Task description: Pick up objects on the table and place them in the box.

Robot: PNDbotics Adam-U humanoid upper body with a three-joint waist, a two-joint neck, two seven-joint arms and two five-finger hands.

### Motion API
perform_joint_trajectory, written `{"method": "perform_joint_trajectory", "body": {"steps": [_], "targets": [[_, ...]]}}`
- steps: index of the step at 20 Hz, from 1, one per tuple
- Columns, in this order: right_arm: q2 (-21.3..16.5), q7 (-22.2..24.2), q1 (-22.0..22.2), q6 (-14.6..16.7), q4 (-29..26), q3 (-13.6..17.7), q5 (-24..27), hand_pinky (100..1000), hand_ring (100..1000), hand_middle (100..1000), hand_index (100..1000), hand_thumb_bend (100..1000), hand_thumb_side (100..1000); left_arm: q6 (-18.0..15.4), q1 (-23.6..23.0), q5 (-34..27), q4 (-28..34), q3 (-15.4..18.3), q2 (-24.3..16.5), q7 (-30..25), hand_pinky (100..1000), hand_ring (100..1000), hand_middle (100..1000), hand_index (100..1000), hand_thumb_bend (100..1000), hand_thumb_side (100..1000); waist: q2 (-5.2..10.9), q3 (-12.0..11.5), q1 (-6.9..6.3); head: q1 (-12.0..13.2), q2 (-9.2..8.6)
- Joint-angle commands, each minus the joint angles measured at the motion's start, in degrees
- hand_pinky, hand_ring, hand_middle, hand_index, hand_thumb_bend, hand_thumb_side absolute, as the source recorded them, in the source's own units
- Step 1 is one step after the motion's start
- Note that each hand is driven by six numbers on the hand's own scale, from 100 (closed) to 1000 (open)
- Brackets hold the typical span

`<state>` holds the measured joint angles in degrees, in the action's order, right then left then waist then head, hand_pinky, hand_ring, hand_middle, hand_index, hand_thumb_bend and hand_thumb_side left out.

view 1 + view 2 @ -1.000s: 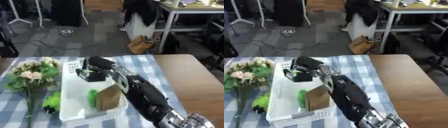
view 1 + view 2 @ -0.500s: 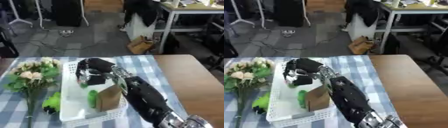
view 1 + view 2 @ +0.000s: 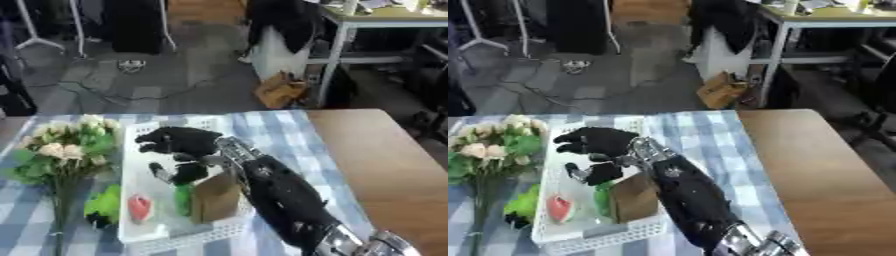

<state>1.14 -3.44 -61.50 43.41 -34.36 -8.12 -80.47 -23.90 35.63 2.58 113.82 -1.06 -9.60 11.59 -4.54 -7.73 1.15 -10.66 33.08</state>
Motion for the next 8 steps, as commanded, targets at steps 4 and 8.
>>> {"method": "perform_joint_trajectory", "body": {"steps": [4, 8], "targets": [[-2.0, -5.2, -4.0, 2.8, -4.9, 5.0, -0.5, 959, 1000, 1000, 1000, 100, 1000, 0.0, 0.1, 0.4, 0.8, 0.6, -0.8, 0.7, 762, 983, 918, 945, 100, 779, 1.07, 1.1, 0.14, 1.5, 0.71], [-4.6, -8.5, -5.3, 4.5, -9.2, 10.0, 2.7, 790, 902, 969, 989, 100, 1000, 0.3, -0.6, 0.8, 0.8, 0.9, -1.6, 1.3, 764, 984, 920, 948, 100, 780, 1.62, 2.3, 0.09, 3.1, 1.95]]}}
